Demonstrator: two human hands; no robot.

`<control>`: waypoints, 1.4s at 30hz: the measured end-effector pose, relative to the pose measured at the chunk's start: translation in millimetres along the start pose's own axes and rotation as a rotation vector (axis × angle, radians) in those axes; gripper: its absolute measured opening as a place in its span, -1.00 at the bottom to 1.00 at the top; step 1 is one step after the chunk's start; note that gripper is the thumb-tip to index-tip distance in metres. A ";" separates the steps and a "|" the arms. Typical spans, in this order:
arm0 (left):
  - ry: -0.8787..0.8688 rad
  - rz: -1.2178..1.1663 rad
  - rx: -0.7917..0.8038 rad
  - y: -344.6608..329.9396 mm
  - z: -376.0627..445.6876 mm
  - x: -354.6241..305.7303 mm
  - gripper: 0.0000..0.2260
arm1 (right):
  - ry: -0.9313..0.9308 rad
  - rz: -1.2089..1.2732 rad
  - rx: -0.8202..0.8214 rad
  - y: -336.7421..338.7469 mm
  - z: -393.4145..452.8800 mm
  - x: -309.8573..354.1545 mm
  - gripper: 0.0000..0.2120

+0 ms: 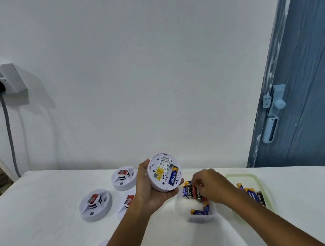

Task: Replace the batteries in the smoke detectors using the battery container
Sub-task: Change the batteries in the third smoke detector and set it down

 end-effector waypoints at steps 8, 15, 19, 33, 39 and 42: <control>-0.017 -0.082 -0.044 8.3 1.7 -0.6 -0.59 | 0.172 -0.412 0.297 -54.9 -8.6 21.4 -0.78; -0.025 -0.083 -0.031 12.5 7.1 0.2 -0.59 | 0.182 -0.413 0.385 -64.5 -4.9 27.2 -0.71; -0.020 -0.111 -0.028 14.3 9.0 1.4 -0.59 | 0.200 -0.373 0.398 -67.5 -9.1 29.5 -0.67; -0.009 -0.074 -0.034 15.0 6.6 -2.3 -0.55 | -0.192 0.511 -0.010 -10.6 7.5 1.2 -0.89; 0.009 -0.053 -0.062 8.3 4.1 0.7 -0.53 | -0.355 1.257 -0.187 23.9 -1.8 8.7 -0.95; 0.025 -0.037 -0.050 -0.1 0.2 6.4 -0.52 | -0.208 1.172 -0.202 27.9 -7.4 26.8 -0.92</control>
Point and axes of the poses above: each hand's wrist, its own z-axis towards the middle knuckle, its own y-axis out of the back of the hand, x = y × z, the point moved 8 cm from there along z, towards the middle knuckle, and after that the axes turned 11 degrees about -x, right-handed, at the moved point
